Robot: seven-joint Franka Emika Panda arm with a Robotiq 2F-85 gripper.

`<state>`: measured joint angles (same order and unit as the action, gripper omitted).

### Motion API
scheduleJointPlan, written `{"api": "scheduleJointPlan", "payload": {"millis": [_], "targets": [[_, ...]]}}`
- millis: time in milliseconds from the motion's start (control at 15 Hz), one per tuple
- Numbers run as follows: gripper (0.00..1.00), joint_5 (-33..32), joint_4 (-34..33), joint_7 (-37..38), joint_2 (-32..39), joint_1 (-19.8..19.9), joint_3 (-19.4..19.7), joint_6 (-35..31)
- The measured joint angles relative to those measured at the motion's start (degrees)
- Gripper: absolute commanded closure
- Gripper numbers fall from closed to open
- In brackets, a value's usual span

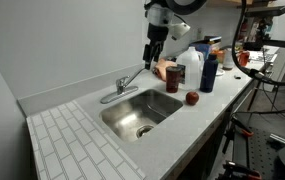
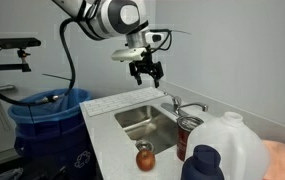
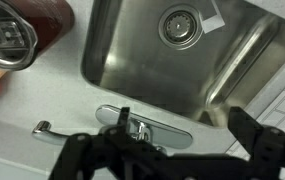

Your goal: Move the tap nozzle to the right

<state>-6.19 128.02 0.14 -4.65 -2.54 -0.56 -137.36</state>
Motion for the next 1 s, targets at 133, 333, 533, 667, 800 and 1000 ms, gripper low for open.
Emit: {"api": "scheduleJointPlan", "payload": {"millis": [133, 333, 533, 667, 800, 1000], "targets": [[0.00, 0.0, 2.5, 0.0, -2.4, 0.0, -0.3, -0.1], [0.00, 0.0, 4.1, 0.0, -3.9, 0.0, -0.3, -0.3], [0.00, 0.0, 4.3, 0.0, -4.0, 0.0, -0.3, -0.4], [0.00, 0.0, 4.3, 0.0, -4.0, 0.0, -0.3, -0.5], [0.00, 0.0, 4.3, 0.0, -4.0, 0.0, -0.3, -0.5], [0.00, 0.0, 4.3, 0.0, -4.0, 0.0, -0.3, -0.5]]}}
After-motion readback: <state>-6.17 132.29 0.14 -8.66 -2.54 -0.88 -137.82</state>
